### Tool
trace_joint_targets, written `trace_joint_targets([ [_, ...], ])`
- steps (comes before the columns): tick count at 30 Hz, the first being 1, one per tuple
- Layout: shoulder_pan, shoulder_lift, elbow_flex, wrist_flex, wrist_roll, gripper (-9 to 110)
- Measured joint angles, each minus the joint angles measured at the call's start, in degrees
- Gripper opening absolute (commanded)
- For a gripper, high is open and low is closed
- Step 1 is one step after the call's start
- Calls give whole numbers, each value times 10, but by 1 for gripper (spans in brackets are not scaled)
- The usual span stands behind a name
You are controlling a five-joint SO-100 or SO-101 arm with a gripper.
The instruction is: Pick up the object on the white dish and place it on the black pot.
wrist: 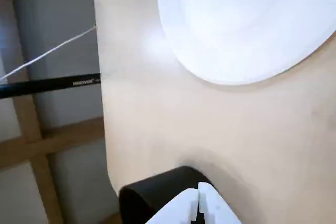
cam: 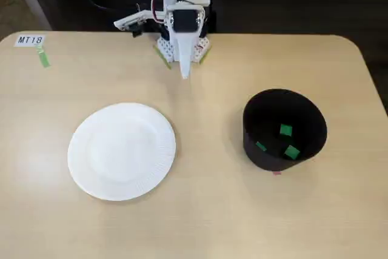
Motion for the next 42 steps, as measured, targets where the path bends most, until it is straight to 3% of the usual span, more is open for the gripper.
trace_joint_targets([
  [10, -9, 141, 157, 11, -14, 0],
  [21, -11, 146, 262, 22, -2, 0],
  [42, -11, 146, 283, 14, 11, 1],
])
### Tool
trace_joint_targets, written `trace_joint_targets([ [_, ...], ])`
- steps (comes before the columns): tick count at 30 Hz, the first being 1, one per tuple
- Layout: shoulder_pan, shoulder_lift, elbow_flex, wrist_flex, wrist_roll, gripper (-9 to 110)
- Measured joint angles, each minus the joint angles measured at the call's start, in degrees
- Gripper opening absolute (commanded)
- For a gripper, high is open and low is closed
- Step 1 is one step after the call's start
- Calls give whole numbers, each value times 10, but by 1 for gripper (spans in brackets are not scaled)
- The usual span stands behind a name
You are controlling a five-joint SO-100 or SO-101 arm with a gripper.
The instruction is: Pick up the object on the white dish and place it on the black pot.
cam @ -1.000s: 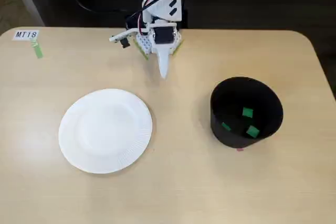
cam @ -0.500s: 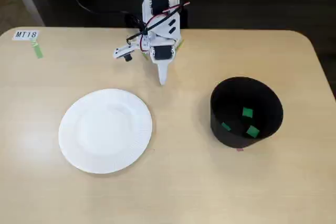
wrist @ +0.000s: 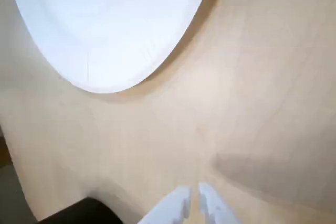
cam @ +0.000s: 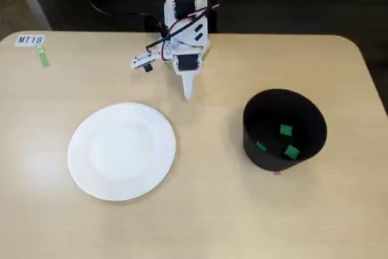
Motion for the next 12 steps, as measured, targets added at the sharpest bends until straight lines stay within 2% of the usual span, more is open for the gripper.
trace_joint_targets([
  [12, 0, 0, 0, 0, 0, 0],
])
